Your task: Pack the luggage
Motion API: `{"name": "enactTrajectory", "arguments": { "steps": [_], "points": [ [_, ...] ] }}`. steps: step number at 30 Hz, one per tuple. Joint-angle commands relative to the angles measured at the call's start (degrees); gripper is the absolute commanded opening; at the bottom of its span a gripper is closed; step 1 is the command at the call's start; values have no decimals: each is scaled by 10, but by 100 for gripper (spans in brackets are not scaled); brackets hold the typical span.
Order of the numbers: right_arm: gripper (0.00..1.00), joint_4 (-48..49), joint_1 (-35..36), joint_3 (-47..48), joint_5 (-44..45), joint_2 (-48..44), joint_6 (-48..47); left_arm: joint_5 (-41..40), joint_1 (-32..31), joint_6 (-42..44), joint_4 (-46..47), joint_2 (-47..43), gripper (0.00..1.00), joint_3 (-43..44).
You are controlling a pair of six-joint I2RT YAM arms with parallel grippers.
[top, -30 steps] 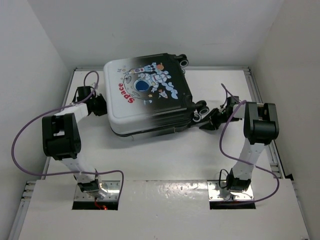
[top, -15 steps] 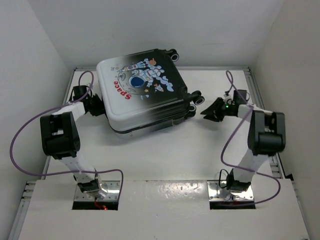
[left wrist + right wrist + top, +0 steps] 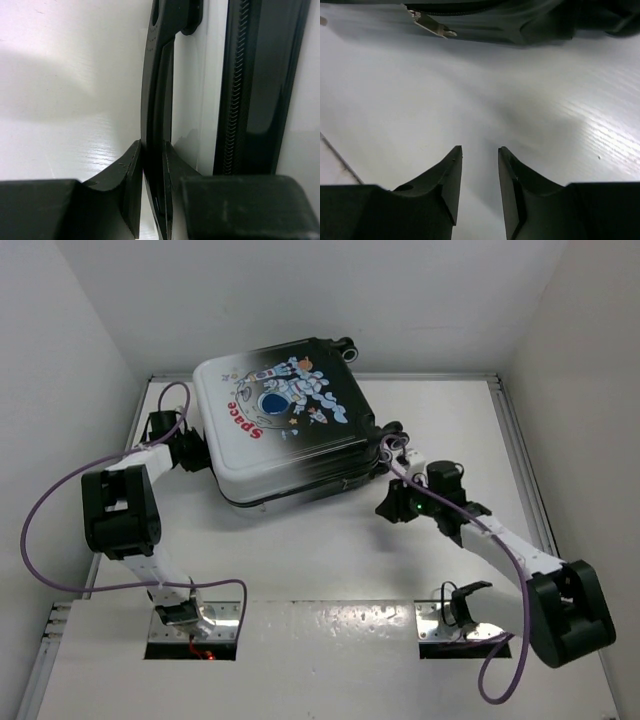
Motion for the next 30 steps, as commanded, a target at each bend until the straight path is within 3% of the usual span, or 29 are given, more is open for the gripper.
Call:
{"name": "enactTrajectory", "arguments": {
  "steps": [1,6,9,23,28,30],
  "points": [
    [35,120,52,-6,154,28,-1,-31,-35,-1,-20,4,0,-15],
    [34,212,144,26,237,81,29,-38,-45,-1,-26,-7,0,-15],
    [39,249,176,44,276,124,35,-32,-45,-7,-26,-12,0,-21],
    [48,301,232,83,298,189,85,-32,-39,-7,-26,-18,0,-36],
    [38,292,224,94,354,214,108,-32,-34,-7,-20,-18,0,-36],
    [29,281,213,105,359,221,129,-32,-34,-7,-20,-23,0,-36]
  ]
}}
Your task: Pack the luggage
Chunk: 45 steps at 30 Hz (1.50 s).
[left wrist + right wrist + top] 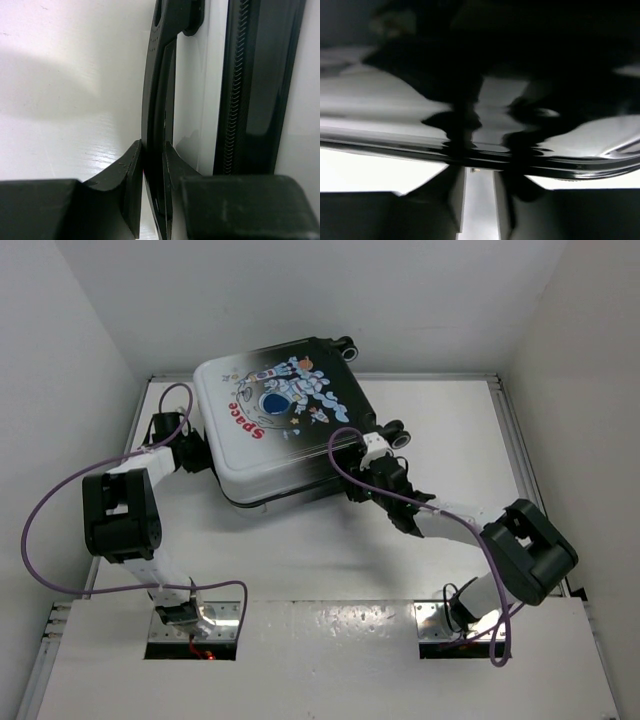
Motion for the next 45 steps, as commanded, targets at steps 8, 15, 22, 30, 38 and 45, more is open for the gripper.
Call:
{"name": "enactTrajectory", "arguments": {
  "steps": [8,15,22,30,38,45],
  "points": [
    [0,59,-24,14,15,14,8,6,-9,1,-30,-6,0,-25],
    [0,78,-62,-38,14,-21,-49,-11,16,1,-30,-1,0,-20],
    [0,100,-116,-70,14,-27,-84,-23,41,13,-41,5,0,2],
    [0,117,-188,-74,-1,-32,-123,-34,82,37,-57,21,0,20],
    [0,170,-286,-40,-92,18,-109,-58,117,85,-113,127,0,162],
    [0,212,-339,26,-132,99,-120,-84,117,149,-124,204,0,294]
  ]
}}
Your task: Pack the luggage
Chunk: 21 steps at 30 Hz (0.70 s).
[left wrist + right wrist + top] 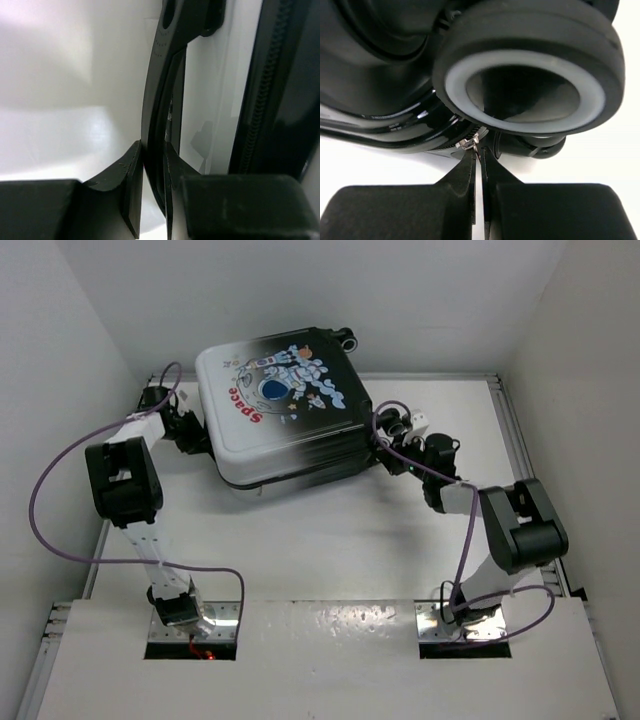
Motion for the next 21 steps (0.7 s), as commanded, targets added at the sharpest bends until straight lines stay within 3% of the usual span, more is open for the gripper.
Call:
{"name": "enactTrajectory", "arguments": {
  "steps": [1,11,21],
  "points": [
    [0,53,-96,59,118,43,-29,-173,68,95,63,46,0,62],
    [0,64,-150,270,71,223,-37,-147,50,197,36,148,0,225],
    [0,34,-149,537,73,413,10,-159,28,269,29,160,0,236]
  ]
}}
